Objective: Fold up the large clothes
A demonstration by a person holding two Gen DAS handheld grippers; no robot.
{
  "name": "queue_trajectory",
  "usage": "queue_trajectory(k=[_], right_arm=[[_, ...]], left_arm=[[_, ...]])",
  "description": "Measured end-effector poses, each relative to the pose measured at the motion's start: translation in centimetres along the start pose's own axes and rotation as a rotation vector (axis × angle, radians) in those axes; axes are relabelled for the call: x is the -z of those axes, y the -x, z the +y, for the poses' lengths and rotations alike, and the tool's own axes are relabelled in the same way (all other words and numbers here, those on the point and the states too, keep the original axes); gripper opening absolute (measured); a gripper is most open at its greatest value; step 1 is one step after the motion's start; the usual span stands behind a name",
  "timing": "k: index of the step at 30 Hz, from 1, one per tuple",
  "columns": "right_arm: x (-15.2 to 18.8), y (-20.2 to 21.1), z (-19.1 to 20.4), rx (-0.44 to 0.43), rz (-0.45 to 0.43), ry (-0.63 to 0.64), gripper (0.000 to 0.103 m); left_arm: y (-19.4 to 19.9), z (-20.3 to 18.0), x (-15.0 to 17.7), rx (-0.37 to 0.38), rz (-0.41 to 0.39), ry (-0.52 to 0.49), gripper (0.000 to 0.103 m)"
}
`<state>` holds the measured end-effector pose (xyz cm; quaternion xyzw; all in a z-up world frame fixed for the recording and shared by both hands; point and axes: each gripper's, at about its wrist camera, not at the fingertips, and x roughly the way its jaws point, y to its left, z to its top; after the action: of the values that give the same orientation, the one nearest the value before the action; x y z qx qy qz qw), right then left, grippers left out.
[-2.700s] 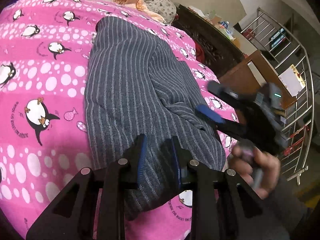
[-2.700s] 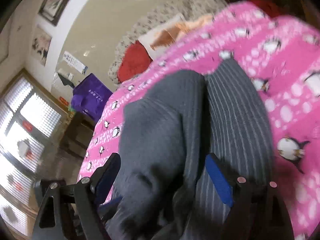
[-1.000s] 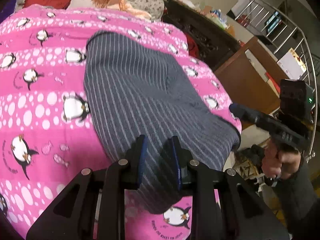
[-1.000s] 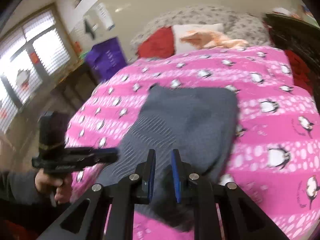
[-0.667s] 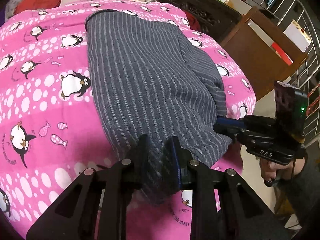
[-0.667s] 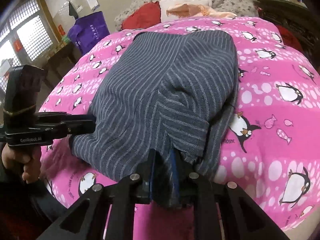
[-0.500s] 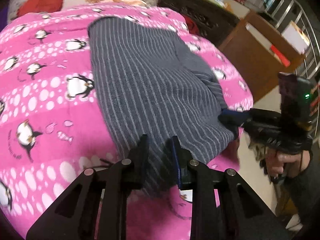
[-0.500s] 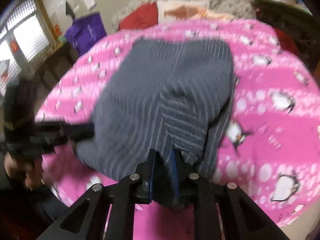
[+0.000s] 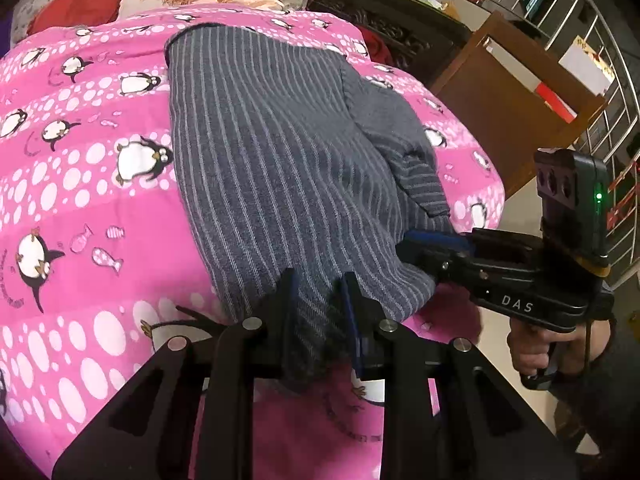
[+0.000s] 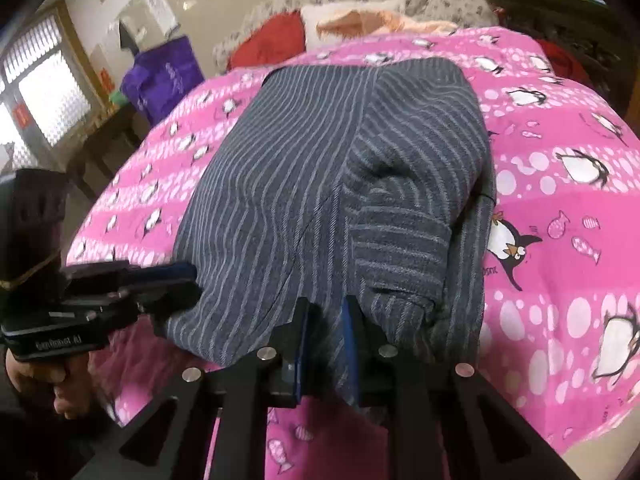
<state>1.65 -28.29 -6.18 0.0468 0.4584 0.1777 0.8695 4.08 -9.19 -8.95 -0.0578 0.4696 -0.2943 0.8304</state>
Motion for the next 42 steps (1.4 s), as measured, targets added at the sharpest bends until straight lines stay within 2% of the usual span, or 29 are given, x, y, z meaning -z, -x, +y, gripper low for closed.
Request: queue_trajectory(k=[2,4,7,8,11,13,15,19,21,23,28,32,34,37,39,42], right_arm=[[-1.6,1.6,0.4,0.015,-0.002,0.007,0.016],[-4.1,3.9,0.6,0.044,-0.084,-0.01,0.019],[-8.4,5.4,0.5,0.144,-0.183,-0.117,0.04],[-9.7,5.3,0.0,0.176,-0.212,-0.16,0.044],[-12.8,3.5,-1.5,0.241,-0.268,-0.294,0.044],[-14.0,0.7,-3.4,0.266,-0.23,-0.387,0.044],[-13.9,-1.5,-4.1,0.326,-0.198,-0.391,0.044],[-11.6,-4.9,-5.2,0.384,-0.201,-0.307,0.045],[-11.2,-5.3,-5.6,0.375,-0.222,-0.286,0.046],[-11.0,-5.8,-6.5,0.332,-0.217,-0.311,0.047],[-10.6,-6.4,-8.5,0.232,-0.215,-0.377,0.047],[-10.9,-6.6,-8.4,0.239,-0.203,-0.366,0.048],[-11.1,-6.3,-8.4,0.24,-0.193,-0.37,0.048],[-12.0,-4.7,-7.9,0.25,-0.189,-0.382,0.048],[-13.1,-2.9,-7.5,0.266,-0.224,-0.388,0.048],[-16.3,-1.3,-6.0,0.291,-0.293,-0.325,0.048]], left_arm=[[1.5,0.8,-2.1,0.011,-0.042,0.05,0.022],[2.5,2.2,-5.2,-0.012,-0.117,0.098,0.022],[1.2,5.1,-11.5,-0.092,-0.186,0.173,0.022],[0.3,5.9,-13.3,-0.102,-0.192,0.19,0.022],[-3.2,7.8,-17.6,-0.175,-0.17,0.213,0.022],[-5.9,9.0,-19.3,-0.167,-0.132,0.28,0.022],[-8.1,9.0,-20.2,-0.196,-0.1,0.283,0.022],[-11.1,8.7,-21.0,-0.262,-0.09,0.262,0.025],[-11.8,8.4,-20.7,-0.304,-0.109,0.221,0.025],[-12.2,8.0,-20.4,-0.336,-0.129,0.193,0.025],[-12.8,7.9,-20.2,-0.356,-0.159,0.188,0.025],[-12.5,8.0,-20.1,-0.335,-0.174,0.197,0.025],[-11.3,8.3,-20.0,-0.288,-0.17,0.225,0.025],[-8.0,7.3,-19.2,-0.283,-0.157,0.243,0.025],[-5.4,5.9,-17.9,-0.276,-0.185,0.24,0.025],[-4.6,4.3,-15.6,-0.288,-0.197,0.236,0.026]])
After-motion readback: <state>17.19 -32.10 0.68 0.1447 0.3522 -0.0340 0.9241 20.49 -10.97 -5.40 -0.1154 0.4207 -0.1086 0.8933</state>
